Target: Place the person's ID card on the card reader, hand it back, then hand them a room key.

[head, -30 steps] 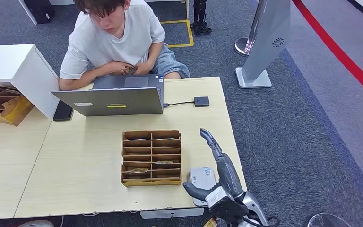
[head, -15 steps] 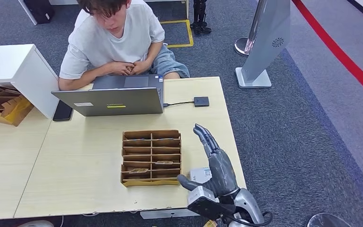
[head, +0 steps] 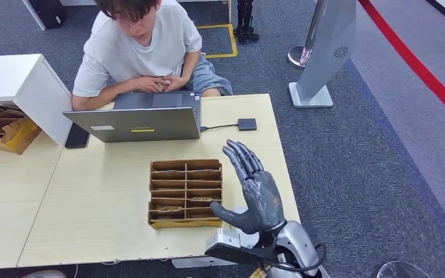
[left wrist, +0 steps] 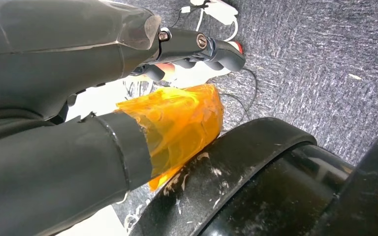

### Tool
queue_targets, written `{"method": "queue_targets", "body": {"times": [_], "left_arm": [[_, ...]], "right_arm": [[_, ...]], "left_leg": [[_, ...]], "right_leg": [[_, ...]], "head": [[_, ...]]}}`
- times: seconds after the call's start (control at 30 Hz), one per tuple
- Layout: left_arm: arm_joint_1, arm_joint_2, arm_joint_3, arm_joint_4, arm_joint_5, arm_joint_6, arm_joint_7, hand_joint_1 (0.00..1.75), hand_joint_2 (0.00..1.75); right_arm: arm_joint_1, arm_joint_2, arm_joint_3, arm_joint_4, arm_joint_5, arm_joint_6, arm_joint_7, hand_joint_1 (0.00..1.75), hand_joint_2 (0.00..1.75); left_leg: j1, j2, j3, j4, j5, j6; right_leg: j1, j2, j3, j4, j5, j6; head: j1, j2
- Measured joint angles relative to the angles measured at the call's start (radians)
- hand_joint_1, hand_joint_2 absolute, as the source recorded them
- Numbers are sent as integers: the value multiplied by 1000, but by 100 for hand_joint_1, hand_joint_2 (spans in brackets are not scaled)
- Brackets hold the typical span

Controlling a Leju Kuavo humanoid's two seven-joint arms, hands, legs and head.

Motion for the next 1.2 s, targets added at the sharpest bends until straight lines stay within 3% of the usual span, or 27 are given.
{"method": "queue_targets", "body": {"times": [0.33,0.63,1.03,1.2], "left_arm": [[0,0,0,0,0,0,0,0,0],[0,0,0,0,4,3,-1,0,0],[0,0,0,0,19,6,-1,0,0],[0,0,0,0,19,7,-1,0,0]], "right_arm": [[-2,-5,8,0,11,-4,4,0,175],[-38,-25,49,7,208,-52,86,0,175],[-55,-52,157,58,360,-56,174,31,175],[-61,-60,177,75,359,-55,183,30,175]], "left_leg": [[0,0,0,0,0,0],[0,0,0,0,0,0],[0,0,0,0,0,0],[0,0,0,0,0,0]], "right_leg": [[0,0,0,0,0,0],[0,0,0,0,0,0],[0,0,0,0,0,0],[0,0,0,0,0,0]], "head": [[0,0],[0,0],[0,0],[0,0]]}}
